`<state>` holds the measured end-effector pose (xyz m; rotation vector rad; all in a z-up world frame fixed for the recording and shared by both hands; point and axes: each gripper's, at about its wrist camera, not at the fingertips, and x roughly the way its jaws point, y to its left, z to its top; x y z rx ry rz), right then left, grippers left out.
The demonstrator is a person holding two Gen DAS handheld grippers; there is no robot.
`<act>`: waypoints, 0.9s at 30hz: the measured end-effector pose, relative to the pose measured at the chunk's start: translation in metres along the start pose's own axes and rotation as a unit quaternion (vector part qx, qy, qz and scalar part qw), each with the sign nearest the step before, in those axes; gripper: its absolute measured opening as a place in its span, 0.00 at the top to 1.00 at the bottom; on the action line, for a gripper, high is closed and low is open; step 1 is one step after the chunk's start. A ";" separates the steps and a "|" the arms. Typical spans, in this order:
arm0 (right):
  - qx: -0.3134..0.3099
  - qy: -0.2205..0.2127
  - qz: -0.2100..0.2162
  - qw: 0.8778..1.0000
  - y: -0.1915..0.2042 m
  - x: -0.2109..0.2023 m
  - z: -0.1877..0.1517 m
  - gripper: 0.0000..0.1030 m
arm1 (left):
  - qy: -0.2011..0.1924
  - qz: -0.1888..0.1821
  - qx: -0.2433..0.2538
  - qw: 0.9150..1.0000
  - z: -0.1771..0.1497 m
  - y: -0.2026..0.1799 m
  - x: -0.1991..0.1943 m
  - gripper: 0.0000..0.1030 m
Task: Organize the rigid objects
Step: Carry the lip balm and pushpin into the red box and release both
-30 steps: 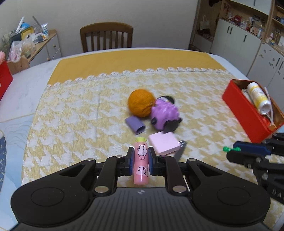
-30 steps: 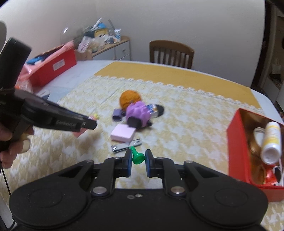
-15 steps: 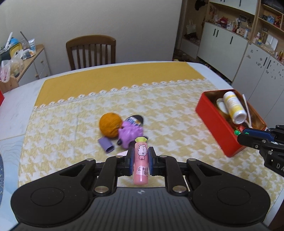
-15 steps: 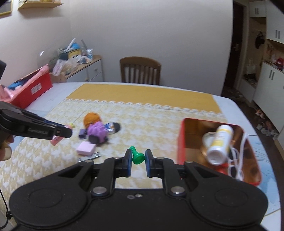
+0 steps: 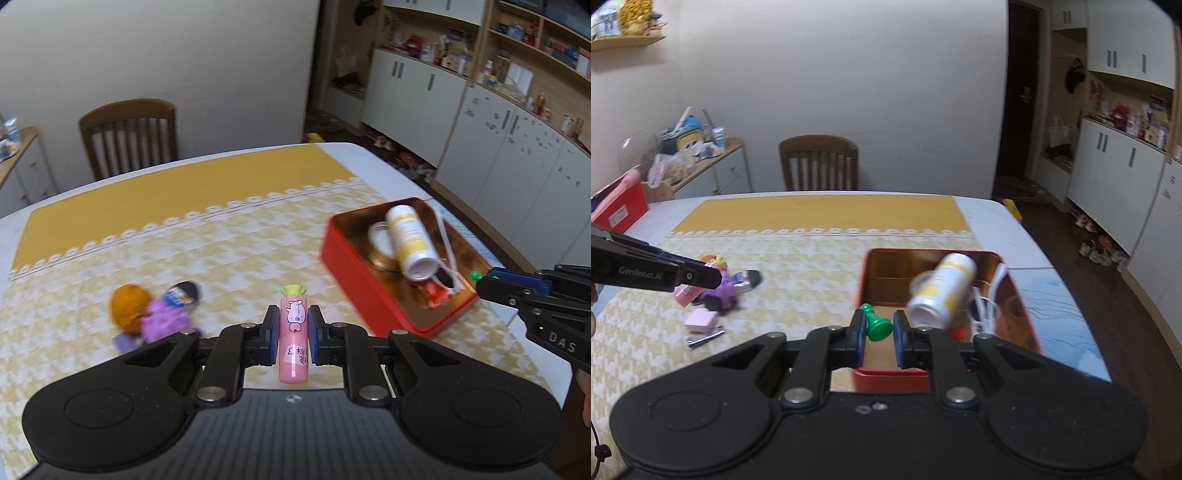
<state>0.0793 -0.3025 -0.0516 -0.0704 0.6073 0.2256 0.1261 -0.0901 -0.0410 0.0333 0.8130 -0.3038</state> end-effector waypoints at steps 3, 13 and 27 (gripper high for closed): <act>0.011 0.000 -0.011 1.000 -0.015 0.000 -0.003 0.86 | 0.004 -0.013 0.011 1.000 0.005 -0.018 0.009 0.85; 0.031 0.012 -0.027 0.999 -0.056 0.008 -0.009 0.86 | 0.029 -0.051 0.032 0.998 0.026 -0.064 0.047 0.85; 0.019 0.057 -0.012 0.998 -0.075 0.047 -0.007 0.86 | 0.055 -0.018 0.058 0.997 0.064 -0.089 0.117 0.85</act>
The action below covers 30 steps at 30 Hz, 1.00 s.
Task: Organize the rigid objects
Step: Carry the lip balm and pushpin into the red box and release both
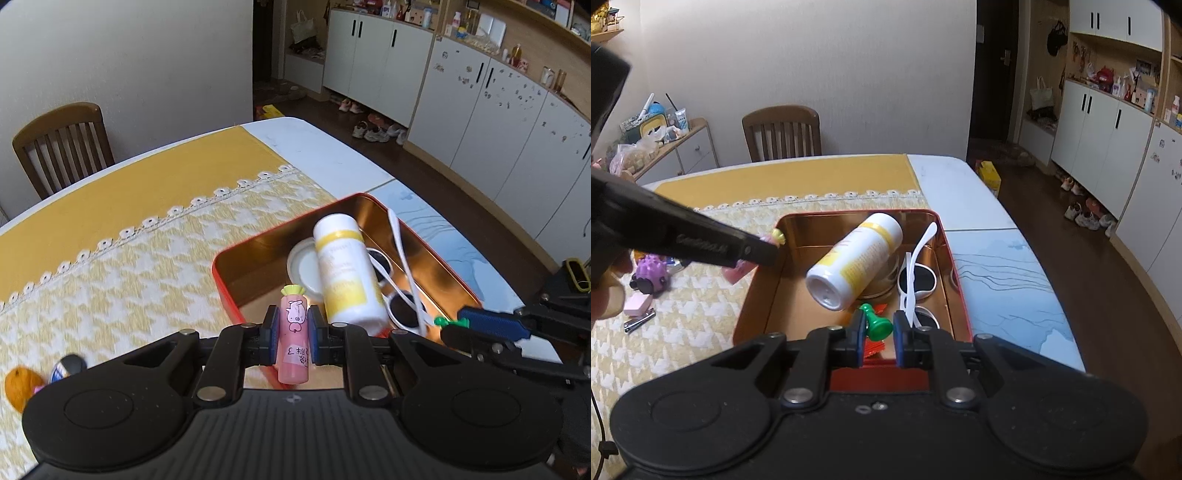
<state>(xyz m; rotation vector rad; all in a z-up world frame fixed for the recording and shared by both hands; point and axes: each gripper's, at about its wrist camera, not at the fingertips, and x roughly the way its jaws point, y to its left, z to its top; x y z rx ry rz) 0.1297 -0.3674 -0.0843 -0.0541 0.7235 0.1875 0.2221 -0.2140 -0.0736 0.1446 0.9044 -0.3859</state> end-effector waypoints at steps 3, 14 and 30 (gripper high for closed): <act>-0.006 0.012 0.004 1.000 -0.003 0.012 0.002 0.86 | 0.007 0.016 0.007 1.000 0.009 -0.002 0.017 0.85; -0.044 0.054 0.009 0.998 -0.007 0.049 0.003 0.86 | 0.051 0.045 0.008 0.998 0.021 -0.006 0.066 0.85; -0.050 0.073 0.013 0.996 -0.019 0.063 0.001 0.81 | 0.079 0.067 0.014 0.995 0.020 -0.014 0.092 0.85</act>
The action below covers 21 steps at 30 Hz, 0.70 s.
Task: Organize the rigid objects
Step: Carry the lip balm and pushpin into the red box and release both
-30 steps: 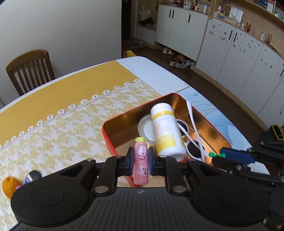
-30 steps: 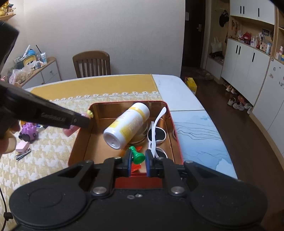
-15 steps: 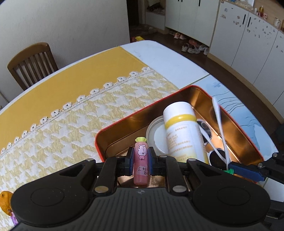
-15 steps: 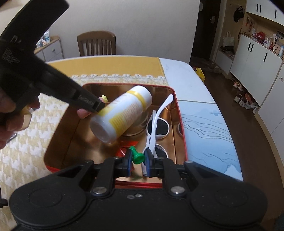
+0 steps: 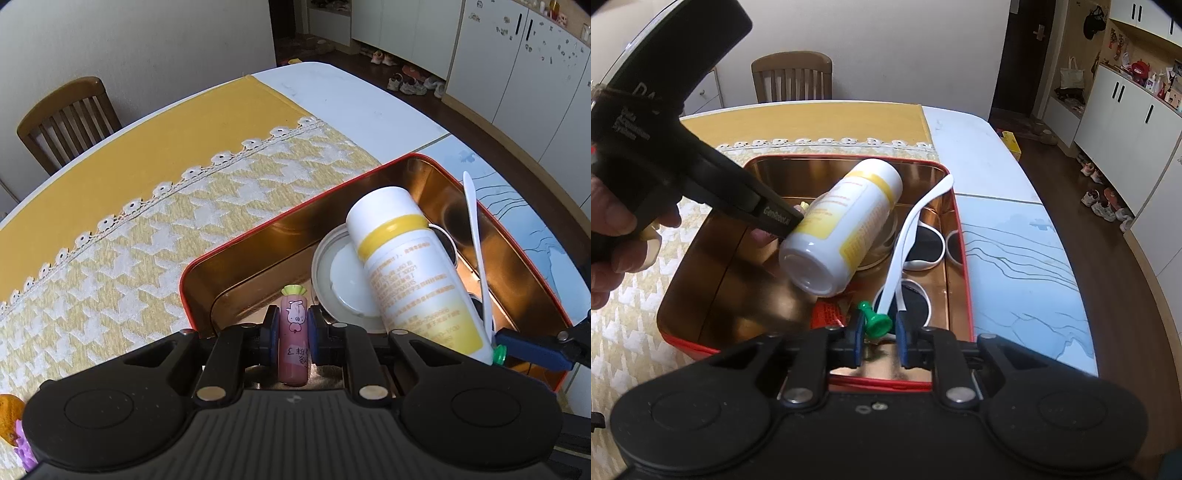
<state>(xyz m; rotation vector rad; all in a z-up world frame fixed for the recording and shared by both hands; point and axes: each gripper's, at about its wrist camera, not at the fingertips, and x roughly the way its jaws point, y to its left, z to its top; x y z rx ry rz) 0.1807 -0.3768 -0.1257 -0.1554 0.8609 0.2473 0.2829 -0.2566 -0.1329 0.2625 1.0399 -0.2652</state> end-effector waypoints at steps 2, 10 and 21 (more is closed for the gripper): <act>0.004 0.001 0.001 1.000 -0.001 -0.001 0.000 0.81 | 0.001 0.002 0.001 1.000 0.001 -0.001 0.001 0.85; 0.009 -0.001 0.004 1.000 -0.004 -0.006 -0.001 0.78 | -0.002 -0.003 -0.020 1.000 0.002 0.003 -0.004 0.85; 0.029 -0.007 0.008 1.000 -0.011 -0.022 -0.004 0.75 | -0.017 -0.021 -0.019 0.999 -0.004 0.001 -0.027 0.84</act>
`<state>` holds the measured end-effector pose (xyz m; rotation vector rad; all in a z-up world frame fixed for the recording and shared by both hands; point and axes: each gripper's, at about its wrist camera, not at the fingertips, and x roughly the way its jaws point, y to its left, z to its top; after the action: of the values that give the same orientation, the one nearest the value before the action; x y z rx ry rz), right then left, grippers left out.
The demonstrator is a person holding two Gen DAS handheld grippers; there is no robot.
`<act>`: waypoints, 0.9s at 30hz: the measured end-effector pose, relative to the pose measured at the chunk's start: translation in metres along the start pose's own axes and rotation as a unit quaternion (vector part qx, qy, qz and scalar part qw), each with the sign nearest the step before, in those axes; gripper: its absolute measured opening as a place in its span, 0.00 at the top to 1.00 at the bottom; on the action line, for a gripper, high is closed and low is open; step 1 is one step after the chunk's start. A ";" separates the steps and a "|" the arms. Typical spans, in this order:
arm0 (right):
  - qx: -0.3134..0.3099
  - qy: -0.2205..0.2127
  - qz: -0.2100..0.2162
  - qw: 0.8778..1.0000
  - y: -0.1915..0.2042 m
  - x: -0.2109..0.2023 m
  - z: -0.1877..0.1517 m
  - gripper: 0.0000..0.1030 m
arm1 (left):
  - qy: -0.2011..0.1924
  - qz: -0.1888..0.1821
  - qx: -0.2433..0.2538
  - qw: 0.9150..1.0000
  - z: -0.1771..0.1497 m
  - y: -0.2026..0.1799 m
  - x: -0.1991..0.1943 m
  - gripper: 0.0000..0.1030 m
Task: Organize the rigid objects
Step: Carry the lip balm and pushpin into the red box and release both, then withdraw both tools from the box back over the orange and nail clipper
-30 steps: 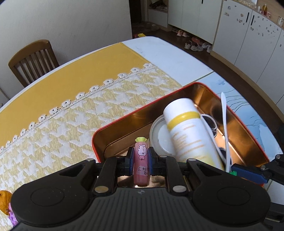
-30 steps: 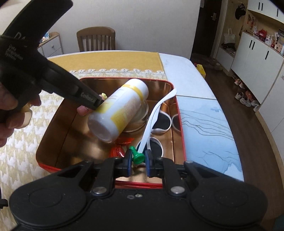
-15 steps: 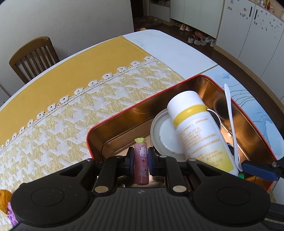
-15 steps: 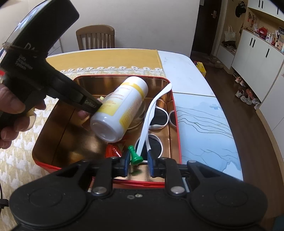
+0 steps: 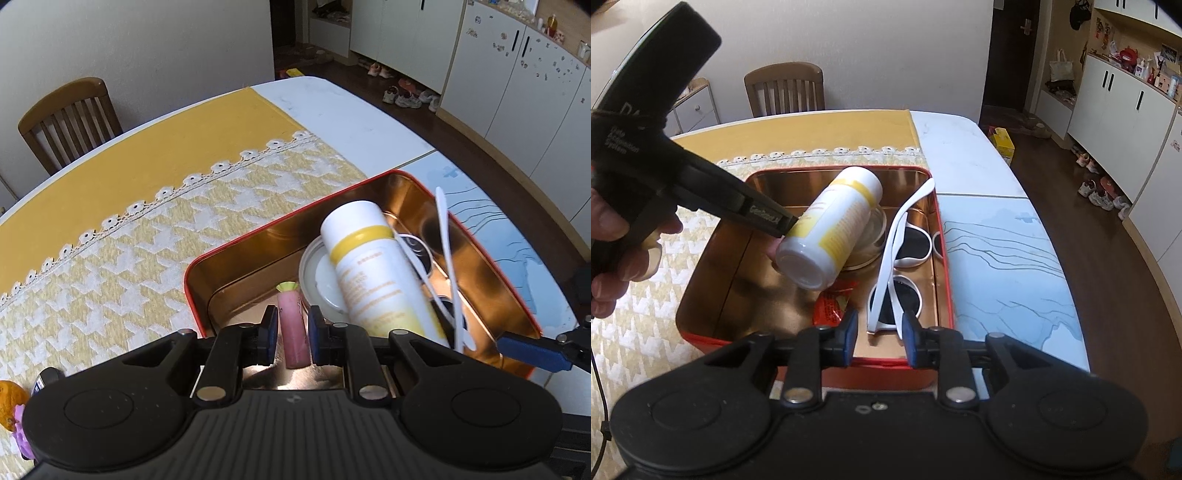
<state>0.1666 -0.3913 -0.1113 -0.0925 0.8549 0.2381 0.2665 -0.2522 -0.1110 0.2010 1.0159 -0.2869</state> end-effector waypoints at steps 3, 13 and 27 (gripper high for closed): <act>0.003 -0.004 0.004 1.000 0.001 -0.005 0.000 0.73 | -0.009 -0.007 -0.001 1.000 -0.003 0.000 -0.009 0.83; 0.018 -0.028 0.004 0.999 0.007 -0.021 0.004 0.66 | -0.044 -0.035 -0.003 0.998 -0.015 0.009 -0.044 0.78; 0.029 -0.054 0.011 0.998 0.032 -0.043 0.007 0.45 | -0.107 -0.068 -0.030 0.991 -0.046 0.049 -0.100 0.41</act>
<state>0.1364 -0.3669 -0.0736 -0.0160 0.7554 0.2377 0.1962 -0.1782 -0.0478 0.0438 0.8256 -0.3925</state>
